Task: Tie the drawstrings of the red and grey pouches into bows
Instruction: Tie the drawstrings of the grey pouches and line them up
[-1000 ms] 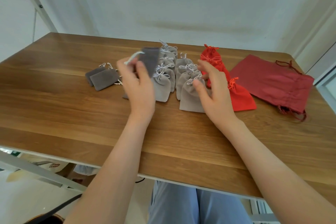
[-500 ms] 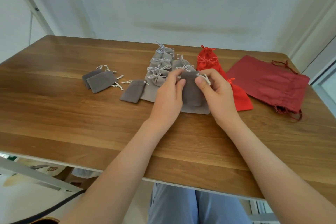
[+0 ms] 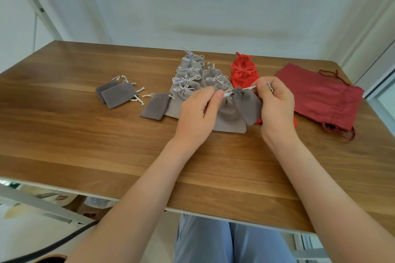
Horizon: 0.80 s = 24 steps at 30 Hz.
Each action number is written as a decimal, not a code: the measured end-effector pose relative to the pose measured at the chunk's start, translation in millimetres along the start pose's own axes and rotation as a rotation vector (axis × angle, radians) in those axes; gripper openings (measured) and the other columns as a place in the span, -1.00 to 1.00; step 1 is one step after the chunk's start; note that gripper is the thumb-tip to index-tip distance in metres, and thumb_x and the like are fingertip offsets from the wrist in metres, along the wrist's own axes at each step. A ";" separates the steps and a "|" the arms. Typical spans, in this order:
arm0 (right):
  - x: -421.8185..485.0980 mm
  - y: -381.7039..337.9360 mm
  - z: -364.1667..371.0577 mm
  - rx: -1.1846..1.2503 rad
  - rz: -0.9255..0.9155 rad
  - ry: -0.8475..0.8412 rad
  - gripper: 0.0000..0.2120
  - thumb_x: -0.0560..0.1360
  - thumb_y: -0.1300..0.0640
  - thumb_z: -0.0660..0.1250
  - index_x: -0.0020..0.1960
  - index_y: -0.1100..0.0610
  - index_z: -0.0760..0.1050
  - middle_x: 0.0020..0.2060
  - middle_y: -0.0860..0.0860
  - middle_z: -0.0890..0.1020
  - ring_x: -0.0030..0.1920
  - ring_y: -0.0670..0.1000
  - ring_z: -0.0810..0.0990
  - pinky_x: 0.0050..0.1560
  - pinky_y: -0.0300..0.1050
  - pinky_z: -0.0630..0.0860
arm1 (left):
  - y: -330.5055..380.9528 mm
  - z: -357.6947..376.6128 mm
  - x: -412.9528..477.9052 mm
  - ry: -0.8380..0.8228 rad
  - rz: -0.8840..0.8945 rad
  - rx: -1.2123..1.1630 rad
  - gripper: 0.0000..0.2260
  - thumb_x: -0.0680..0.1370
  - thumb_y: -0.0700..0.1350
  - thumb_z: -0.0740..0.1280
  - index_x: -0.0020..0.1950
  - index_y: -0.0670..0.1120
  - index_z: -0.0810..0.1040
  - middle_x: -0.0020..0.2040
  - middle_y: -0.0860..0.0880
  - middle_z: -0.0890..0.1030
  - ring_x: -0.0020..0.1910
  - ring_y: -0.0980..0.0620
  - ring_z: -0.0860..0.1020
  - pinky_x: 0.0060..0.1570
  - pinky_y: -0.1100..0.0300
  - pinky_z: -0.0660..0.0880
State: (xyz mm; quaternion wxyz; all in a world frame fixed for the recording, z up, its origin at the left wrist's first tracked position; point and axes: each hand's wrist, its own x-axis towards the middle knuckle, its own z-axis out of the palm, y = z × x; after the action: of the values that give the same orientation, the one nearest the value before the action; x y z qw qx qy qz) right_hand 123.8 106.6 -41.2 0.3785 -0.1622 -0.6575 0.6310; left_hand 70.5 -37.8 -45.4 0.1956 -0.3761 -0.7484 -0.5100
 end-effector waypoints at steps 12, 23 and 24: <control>-3.8 -15.9 0.2 -0.032 0.137 -0.522 -0.85 0.52 0.18 0.20 -0.09 0.16 0.55 -0.44 -0.04 0.40 -0.43 -0.10 0.33 -0.43 -0.27 0.25 | -11.7 3.1 -3.7 0.048 0.063 0.119 -0.84 0.55 -0.16 0.27 -0.15 -0.19 0.58 0.01 -0.09 0.45 -0.01 -0.04 0.47 0.05 0.26 0.39; -10.8 -19.4 5.7 -0.251 0.017 -0.663 -0.93 0.53 0.19 0.33 -0.08 0.15 0.58 -0.37 -0.01 0.46 -0.36 -0.18 0.40 -0.28 -0.34 0.32 | 0.0 1.9 -5.3 -0.023 -0.125 -0.059 -0.83 0.61 -0.14 0.24 -0.19 -0.08 0.40 -0.40 0.15 0.38 -0.41 0.26 0.39 -0.35 0.45 0.26; -11.6 -19.6 6.0 -0.252 0.014 -0.672 -0.93 0.53 0.19 0.32 -0.07 0.16 0.58 -0.37 0.02 0.45 -0.36 -0.15 0.38 -0.30 -0.33 0.31 | 2.0 1.6 -5.3 -0.030 -0.168 -0.092 -0.82 0.61 -0.15 0.22 -0.20 -0.03 0.37 -0.41 0.16 0.38 -0.41 0.28 0.41 -0.36 0.45 0.28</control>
State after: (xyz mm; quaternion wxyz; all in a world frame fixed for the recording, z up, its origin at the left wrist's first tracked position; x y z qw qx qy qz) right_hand 132.5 91.3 -25.4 0.1139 0.0042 -0.8167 0.5657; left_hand 75.6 -37.9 -48.4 0.1235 -0.3283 -0.7559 -0.5527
